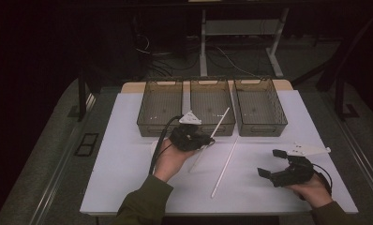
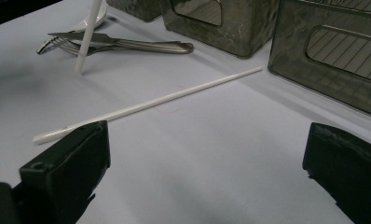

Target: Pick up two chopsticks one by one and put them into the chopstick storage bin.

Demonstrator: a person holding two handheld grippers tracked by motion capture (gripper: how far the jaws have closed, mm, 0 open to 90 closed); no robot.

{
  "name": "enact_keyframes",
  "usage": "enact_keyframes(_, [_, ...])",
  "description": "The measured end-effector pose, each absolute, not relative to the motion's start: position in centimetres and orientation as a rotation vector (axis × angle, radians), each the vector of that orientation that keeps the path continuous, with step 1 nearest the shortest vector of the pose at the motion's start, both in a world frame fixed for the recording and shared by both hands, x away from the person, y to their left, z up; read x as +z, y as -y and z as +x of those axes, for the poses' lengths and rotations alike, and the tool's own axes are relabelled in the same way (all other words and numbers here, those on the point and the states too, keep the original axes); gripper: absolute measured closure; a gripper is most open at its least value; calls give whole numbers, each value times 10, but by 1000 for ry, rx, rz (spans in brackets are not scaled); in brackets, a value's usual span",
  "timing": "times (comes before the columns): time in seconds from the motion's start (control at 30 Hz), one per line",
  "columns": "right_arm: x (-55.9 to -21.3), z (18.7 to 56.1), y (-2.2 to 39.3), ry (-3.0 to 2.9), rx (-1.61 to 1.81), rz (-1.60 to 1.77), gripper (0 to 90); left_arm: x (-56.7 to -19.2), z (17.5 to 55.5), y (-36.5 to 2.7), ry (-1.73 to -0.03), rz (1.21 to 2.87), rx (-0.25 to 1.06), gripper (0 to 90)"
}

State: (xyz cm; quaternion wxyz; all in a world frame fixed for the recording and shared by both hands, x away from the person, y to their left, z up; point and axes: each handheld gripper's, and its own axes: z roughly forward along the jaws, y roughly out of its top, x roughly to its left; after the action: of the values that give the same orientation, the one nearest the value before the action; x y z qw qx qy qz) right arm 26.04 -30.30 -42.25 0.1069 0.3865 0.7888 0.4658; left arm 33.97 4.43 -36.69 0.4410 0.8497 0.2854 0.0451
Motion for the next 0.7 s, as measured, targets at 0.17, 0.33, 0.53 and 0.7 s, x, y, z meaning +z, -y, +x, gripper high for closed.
enact_keyframes(0.17, [-422, 260, 303, -2322, 1373, 1142, 5, -355, 340, -58, -712, 2054, 123, 849])
enact_keyframes(0.33, [-422, 260, 303, -2322, 1371, 1134, 5, -347, 344, -73, -715, 2004, 146, 848])
enact_keyframes(0.53, [-423, 260, 302, -2314, 1380, 1124, 5, -339, 348, -92, -691, 1971, 175, 848])
enact_keyframes(0.7, [-423, 261, 301, -2319, 1382, 1103, 5, -328, 355, -117, -695, 1924, 214, 848])
